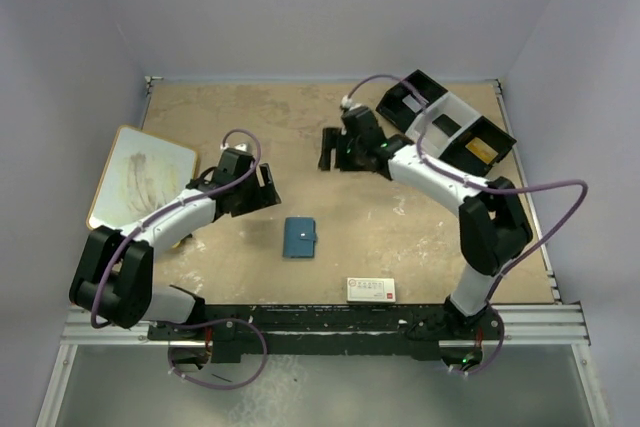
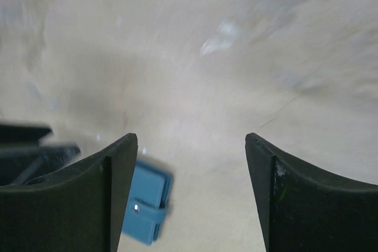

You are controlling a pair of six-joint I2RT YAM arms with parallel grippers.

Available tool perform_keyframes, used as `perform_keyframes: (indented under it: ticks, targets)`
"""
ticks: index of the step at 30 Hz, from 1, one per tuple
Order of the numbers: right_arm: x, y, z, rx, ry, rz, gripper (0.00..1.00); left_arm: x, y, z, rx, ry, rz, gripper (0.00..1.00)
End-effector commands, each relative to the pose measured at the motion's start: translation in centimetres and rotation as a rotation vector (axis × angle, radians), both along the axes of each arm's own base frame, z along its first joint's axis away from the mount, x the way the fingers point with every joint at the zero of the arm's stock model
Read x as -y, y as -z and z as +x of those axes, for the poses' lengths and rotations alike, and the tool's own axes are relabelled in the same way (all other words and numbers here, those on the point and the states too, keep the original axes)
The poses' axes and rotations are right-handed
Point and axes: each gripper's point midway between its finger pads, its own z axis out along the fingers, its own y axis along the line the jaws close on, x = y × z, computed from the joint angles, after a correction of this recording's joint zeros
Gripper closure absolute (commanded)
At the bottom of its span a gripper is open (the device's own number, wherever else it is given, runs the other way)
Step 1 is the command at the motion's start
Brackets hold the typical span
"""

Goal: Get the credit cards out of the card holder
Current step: Move the card holder to the center of the board, then adjust the storage box at the center of the board.

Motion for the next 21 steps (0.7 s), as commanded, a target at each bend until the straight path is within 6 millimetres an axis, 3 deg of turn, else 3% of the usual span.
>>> perform_keyframes:
  ticks: [1,5,11,15,21]
  targets:
    - [9.6,-4.9,6.9,0.133,0.302,-0.092,0.22,1.7,-1.8,0.5,0.067,0.001,-0.072,0.26]
    - [16.3,-5.9,11.2,0.181,0.5,-0.177,0.21,1.8,-1.0,-0.2,0.042,0.015,-0.051,0.26]
    - [22.3,-5.5,15.0,0.177,0.681,-0.241,0.23,1.0,-0.4,-0.8,0.016,0.014,-0.002,0.26]
    - [24.8,-4.2,16.9,0.147,0.719,-0.26,0.24,0.8,-0.5,-0.7,0.018,0.011,0.009,0.26]
    - [26.4,-2.5,18.2,0.113,0.749,-0.278,0.27,0.8,-0.8,-0.3,0.02,0.019,0.022,0.26]
